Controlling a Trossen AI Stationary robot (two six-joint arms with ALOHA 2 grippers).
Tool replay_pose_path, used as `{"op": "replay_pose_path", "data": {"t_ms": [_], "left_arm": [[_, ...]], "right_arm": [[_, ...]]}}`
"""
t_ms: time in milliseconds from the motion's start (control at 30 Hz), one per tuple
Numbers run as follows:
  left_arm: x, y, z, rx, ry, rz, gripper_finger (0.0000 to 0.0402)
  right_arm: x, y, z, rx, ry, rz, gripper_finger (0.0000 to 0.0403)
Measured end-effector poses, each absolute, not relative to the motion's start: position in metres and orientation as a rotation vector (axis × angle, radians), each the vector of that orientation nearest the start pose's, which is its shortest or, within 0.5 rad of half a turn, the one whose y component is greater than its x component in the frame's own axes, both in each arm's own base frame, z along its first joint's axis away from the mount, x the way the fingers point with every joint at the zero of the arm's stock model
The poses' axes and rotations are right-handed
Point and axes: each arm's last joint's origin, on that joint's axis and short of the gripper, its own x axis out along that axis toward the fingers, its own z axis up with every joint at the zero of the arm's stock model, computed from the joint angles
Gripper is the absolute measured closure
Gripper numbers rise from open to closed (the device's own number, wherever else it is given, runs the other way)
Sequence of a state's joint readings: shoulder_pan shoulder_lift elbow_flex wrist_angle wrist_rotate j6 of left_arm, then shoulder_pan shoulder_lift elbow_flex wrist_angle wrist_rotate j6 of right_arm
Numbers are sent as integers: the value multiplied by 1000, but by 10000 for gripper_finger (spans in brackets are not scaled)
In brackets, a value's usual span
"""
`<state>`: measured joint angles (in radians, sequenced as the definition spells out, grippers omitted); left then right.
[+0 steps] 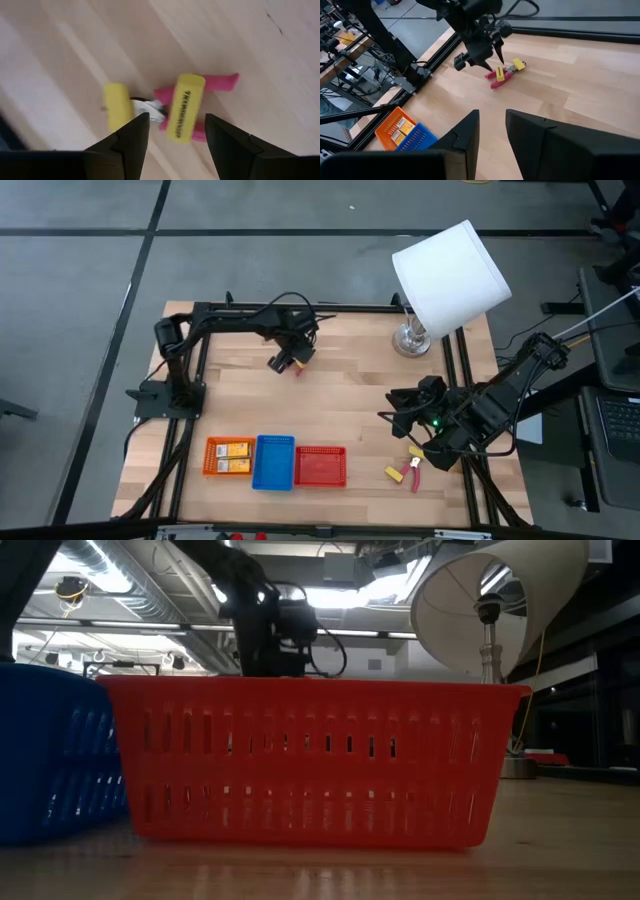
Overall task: Pick & Place School Supplies
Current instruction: Put the eraser into the red bin
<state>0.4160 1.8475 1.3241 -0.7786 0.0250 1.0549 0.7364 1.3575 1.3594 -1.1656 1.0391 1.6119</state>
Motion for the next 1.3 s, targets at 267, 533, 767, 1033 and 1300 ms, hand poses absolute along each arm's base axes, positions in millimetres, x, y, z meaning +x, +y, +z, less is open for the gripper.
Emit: {"op": "replay_pose_path", "data": {"t_ms": [267,533,767,1033,1300], "left_arm": [[329,145,184,592,1315,-378,214],[325,144,169,617,1324,-350,214],[329,146,171,640,1287,-328,214],[330,146,170,631,1275,-339,214],[329,149,166,606,1280,-342,214]], "right_arm": [[194,146,346,629,323,-692,305],[190,151,346,639,326,-667,305],[188,154,346,652,324,-657,305],[188,154,346,657,321,-656,305],[188,154,346,662,319,-657,305]]}}
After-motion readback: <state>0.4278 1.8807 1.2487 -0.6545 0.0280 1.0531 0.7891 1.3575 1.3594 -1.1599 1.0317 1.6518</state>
